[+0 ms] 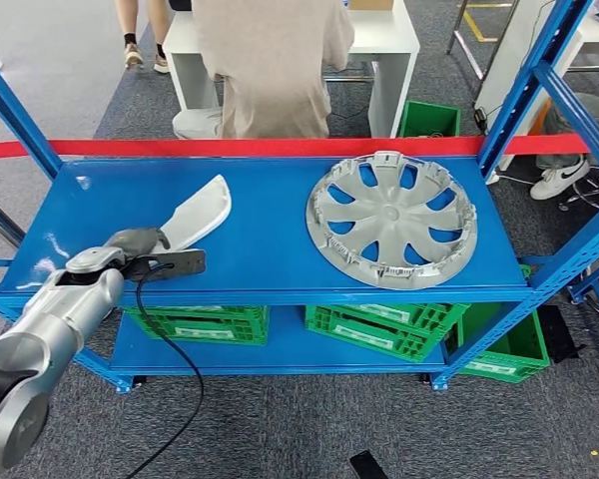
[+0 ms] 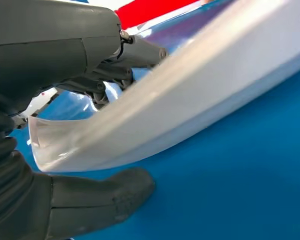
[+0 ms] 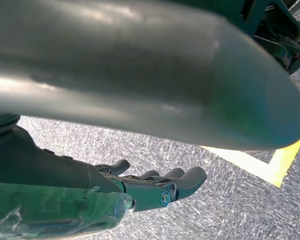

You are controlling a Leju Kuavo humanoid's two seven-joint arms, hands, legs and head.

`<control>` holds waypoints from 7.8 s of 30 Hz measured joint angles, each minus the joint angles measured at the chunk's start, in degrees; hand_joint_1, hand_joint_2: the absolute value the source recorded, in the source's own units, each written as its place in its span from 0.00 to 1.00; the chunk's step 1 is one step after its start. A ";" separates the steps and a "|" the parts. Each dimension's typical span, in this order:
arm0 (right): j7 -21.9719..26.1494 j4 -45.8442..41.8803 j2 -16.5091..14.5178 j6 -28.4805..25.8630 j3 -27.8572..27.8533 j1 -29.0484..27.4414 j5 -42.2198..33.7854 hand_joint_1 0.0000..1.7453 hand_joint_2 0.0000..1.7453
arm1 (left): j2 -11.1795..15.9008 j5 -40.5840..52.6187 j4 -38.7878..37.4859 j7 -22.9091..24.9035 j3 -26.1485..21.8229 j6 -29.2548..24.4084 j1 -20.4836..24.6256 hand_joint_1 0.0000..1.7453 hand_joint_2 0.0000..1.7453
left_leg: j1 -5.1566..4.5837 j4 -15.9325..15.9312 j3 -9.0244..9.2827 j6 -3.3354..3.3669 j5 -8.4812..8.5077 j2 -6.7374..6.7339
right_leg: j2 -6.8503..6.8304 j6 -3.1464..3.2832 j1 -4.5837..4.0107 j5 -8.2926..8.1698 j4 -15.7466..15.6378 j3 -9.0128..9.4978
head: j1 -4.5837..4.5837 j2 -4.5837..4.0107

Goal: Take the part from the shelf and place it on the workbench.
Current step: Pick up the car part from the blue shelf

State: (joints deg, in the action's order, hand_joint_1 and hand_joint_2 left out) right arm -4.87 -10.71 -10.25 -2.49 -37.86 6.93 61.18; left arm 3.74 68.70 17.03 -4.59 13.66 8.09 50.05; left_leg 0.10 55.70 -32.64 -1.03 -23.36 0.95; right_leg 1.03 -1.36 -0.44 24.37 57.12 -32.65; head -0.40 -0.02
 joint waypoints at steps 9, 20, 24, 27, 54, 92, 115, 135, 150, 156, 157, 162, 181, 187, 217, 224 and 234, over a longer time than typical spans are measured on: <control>0.00 0.00 0.00 0.02 0.00 0.04 0.16 0.00 0.00 | -0.02 -0.76 0.00 -0.70 0.00 1.98 0.29 1.00 1.00 | 0.00 0.00 0.01 0.00 0.00 0.01 | -0.01 0.00 0.00 0.00 0.00 0.02 | 0.00 0.00; 0.25 0.00 0.00 0.00 0.00 0.07 0.21 0.00 0.00 | -0.16 -0.31 0.00 -1.64 0.00 0.96 0.62 1.00 1.00 | 0.00 0.00 0.02 0.00 0.01 0.01 | -0.02 0.00 0.00 -0.01 0.00 0.04 | -0.01 0.00; 0.26 0.00 0.00 0.00 0.00 0.07 0.21 0.00 0.00 | -0.17 -0.31 0.00 -1.78 0.00 0.94 0.63 1.00 1.00 | 0.00 0.00 0.02 0.00 0.01 0.01 | -0.03 0.00 0.00 -0.01 0.00 0.03 | 0.00 0.01; 0.26 0.00 0.00 -0.02 0.00 0.06 0.24 0.00 0.00 | -0.22 -0.25 0.00 -2.04 0.00 0.60 0.63 1.00 1.00 | 0.00 0.00 0.02 0.00 0.01 0.01 | -0.02 0.00 0.00 -0.01 0.00 0.03 | -0.01 0.02; 0.68 0.00 0.00 -0.87 -0.79 -0.43 0.11 0.00 0.00 | -0.59 2.22 1.26 -4.68 0.10 -15.85 0.10 1.00 1.00 | 0.00 0.00 -0.20 0.00 0.00 0.00 | 0.00 -0.01 0.00 -0.01 0.00 -0.24 | 0.01 0.00; 0.72 0.00 0.00 -1.11 -1.44 -0.22 0.42 0.00 0.00 | -0.99 6.58 4.68 -5.90 2.76 -23.27 1.60 1.00 1.00 | 0.00 0.00 -0.33 0.01 0.00 0.00 | 0.00 -0.01 0.00 0.00 0.00 -0.35 | -0.01 0.00; 0.54 0.00 0.00 -1.03 -1.44 -0.25 0.37 0.00 0.00 | -0.98 6.36 4.67 -3.95 3.86 -21.38 1.55 0.00 0.00 | 0.00 0.00 -0.35 0.01 0.00 -0.01 | 0.00 -0.01 0.00 0.00 0.00 -0.36 | -0.01 0.00; 0.28 0.00 0.00 -0.66 -1.56 -0.19 0.52 0.00 0.00 | -1.16 4.48 3.08 -0.85 3.66 -9.80 1.36 0.00 0.00 | 0.00 0.00 -0.36 0.01 0.00 0.00 | -0.01 -0.01 0.00 0.00 0.00 -0.37 | -0.01 0.00; 0.28 0.00 0.00 -0.05 -1.64 -0.01 1.00 0.00 0.00 | -0.77 3.02 2.16 -0.94 2.66 -1.05 1.62 0.00 0.00 | 0.00 0.00 -0.37 0.00 0.00 0.00 | -0.01 -0.01 0.00 0.00 0.00 -0.38 | -0.01 0.01; 0.31 0.00 0.00 0.11 -1.66 0.24 1.30 0.00 0.00 | 0.23 1.75 1.73 -0.41 1.47 5.14 2.19 0.00 1.00 | 0.00 0.00 -0.37 0.00 0.00 0.00 | 0.00 -0.01 0.00 0.00 0.00 -0.37 | 0.00 0.00; 0.32 0.00 0.00 0.15 -1.66 0.28 1.32 0.00 0.00 | 0.47 1.63 1.64 -0.39 1.27 5.83 2.21 0.00 1.00 | 0.00 0.00 -0.37 0.00 0.00 0.00 | 0.00 -0.01 0.00 0.00 0.00 -0.37 | 0.01 0.00; 0.38 0.00 0.00 0.17 -1.66 0.32 1.29 0.00 0.00 | 1.26 1.98 1.27 -1.06 1.12 5.71 2.19 0.00 1.00 | 0.00 0.00 -0.37 0.00 0.00 0.00 | -0.01 -0.01 0.00 0.00 0.00 -0.37 | 0.00 0.00; 0.84 0.00 0.00 0.09 -1.66 0.22 1.25 0.00 0.00 | 1.23 3.36 0.83 -2.14 1.22 3.75 2.39 0.00 1.00 | 0.00 0.00 -0.35 0.00 0.00 0.00 | -0.01 -0.01 0.00 -0.01 0.00 -0.36 | -0.01 0.00; 0.85 0.00 0.00 0.07 -1.66 0.22 1.25 0.00 0.00 | 1.25 3.32 0.83 -2.14 1.22 3.58 2.49 0.00 1.00 | 0.00 0.00 -0.34 0.00 0.01 0.00 | -0.01 -0.01 0.00 -0.01 0.00 -0.34 | -0.01 0.00; 0.85 0.00 0.00 0.09 -1.66 0.22 1.34 0.00 0.00 | 1.21 3.85 0.77 -2.63 1.24 2.97 2.33 0.09 1.00 | 0.00 0.00 -0.34 0.00 0.01 0.00 | -0.01 -0.01 0.00 -0.01 0.00 -0.34 | 0.01 0.00; 0.92 0.00 0.00 0.09 -1.66 0.21 1.37 0.00 0.00 | 1.15 4.62 0.74 -2.15 1.32 1.93 2.27 0.00 1.00 | 0.00 0.00 -0.33 0.00 0.00 0.00 | -0.01 -0.01 0.00 -0.01 0.00 -0.33 | -0.01 0.00; 0.74 0.00 0.00 -0.04 -1.68 0.09 1.67 0.00 0.00 | 0.63 6.71 0.72 1.84 1.50 -4.54 1.38 0.00 1.00 | 0.00 0.00 -0.33 0.00 0.01 0.00 | -0.01 -0.01 0.00 -0.01 0.00 -0.34 | 0.01 0.00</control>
State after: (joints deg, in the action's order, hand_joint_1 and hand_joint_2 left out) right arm -4.13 -10.71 -10.25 -2.54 -39.53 7.02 62.85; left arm 4.37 75.41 17.74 -2.75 15.16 3.55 51.43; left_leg 0.10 55.70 -32.98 -1.03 -23.36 0.95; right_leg 1.03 -1.37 -0.44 24.36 57.12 -32.99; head -0.39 -0.02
